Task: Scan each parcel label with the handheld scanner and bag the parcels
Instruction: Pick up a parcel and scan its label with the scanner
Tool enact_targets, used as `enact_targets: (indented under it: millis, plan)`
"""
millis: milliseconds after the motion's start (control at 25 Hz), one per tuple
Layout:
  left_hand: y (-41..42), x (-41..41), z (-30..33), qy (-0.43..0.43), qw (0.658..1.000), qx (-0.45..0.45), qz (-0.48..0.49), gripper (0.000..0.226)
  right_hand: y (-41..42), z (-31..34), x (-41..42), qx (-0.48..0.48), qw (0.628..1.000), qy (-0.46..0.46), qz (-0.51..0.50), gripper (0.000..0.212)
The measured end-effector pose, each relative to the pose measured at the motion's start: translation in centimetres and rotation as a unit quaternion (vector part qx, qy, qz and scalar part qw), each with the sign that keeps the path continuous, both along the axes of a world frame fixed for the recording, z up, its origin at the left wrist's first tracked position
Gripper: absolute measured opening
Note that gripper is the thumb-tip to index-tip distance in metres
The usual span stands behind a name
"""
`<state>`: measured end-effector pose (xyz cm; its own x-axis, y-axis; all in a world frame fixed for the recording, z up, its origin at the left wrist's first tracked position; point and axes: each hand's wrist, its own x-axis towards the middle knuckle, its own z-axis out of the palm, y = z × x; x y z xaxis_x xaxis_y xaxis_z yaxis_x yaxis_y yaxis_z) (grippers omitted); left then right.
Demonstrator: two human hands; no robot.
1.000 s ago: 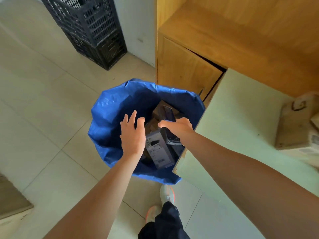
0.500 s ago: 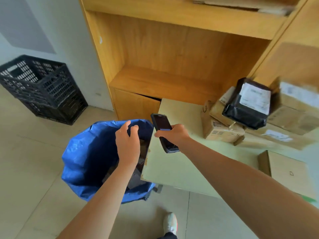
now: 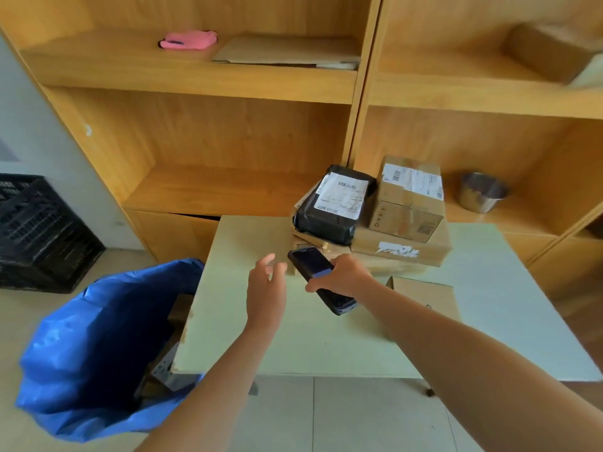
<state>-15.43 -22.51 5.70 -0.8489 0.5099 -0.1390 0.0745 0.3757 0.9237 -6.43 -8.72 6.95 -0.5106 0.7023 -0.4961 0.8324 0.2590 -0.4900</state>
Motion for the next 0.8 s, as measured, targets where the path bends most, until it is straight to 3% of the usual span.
enact_targets:
  millis: [280,400,560,800]
  plan:
    - [10.4,11.6,-3.6,-0.037,0.996,-0.045,-0.072,0.043,10.4,-3.3,16.3,-0.019,0.996,-0.045,-0.070,0.051]
    - [12.6,14.7,-6.2,-0.028,0.987,-0.101,-0.124,0.045,12.7,-6.2,21.8,-0.076,0.984,0.008,-0.162,0.043]
    - [14.3,17.8,-8.5,0.019,0.960,-0.181,-0.213,0.051,13.3,-9.9,25.8,-0.141,0.922,0.146,-0.329,0.040]
    - [16.6,18.9,-10.7,0.069,0.908,-0.281,-0.304,0.059,14.2,-12.8,27.0,-0.177,0.858,0.223,-0.426,0.038]
